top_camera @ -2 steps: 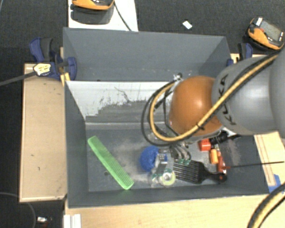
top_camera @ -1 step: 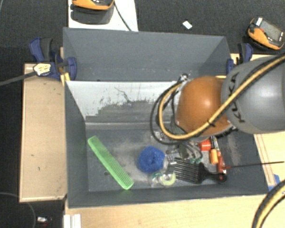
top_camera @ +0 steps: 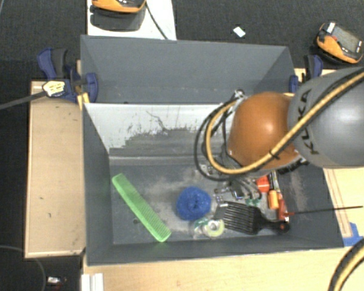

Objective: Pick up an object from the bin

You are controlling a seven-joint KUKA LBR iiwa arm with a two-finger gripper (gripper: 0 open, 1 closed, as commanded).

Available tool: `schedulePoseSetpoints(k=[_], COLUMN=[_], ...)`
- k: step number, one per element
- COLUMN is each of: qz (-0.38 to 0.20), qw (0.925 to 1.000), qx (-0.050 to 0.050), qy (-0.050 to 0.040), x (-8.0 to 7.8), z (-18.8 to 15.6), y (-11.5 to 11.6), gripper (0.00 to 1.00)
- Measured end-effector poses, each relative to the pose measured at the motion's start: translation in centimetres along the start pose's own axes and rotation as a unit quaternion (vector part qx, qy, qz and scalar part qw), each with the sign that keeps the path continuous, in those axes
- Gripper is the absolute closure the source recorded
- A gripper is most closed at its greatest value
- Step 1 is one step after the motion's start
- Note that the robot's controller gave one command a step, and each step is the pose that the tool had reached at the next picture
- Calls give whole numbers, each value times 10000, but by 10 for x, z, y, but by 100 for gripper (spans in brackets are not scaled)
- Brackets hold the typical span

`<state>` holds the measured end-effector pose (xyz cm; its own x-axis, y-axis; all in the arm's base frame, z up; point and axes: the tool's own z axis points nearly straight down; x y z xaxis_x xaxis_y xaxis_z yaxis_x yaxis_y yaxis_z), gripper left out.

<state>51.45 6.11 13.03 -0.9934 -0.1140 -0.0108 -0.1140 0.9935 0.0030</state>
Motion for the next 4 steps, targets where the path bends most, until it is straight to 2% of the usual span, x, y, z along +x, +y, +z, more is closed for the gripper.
schedulePoseSetpoints(k=[1, 2, 3, 4], qz=[273, 641, 647, 662], qw=[9996, 9979, 9979, 9978], qx=[-5, -3, -3, -6], qy=[5, -37, -37, -42], x=[7, 4, 4, 5], z=[62, 60, 60, 46], y=[9, 30, 30, 30], gripper=[0, 100, 100, 100])
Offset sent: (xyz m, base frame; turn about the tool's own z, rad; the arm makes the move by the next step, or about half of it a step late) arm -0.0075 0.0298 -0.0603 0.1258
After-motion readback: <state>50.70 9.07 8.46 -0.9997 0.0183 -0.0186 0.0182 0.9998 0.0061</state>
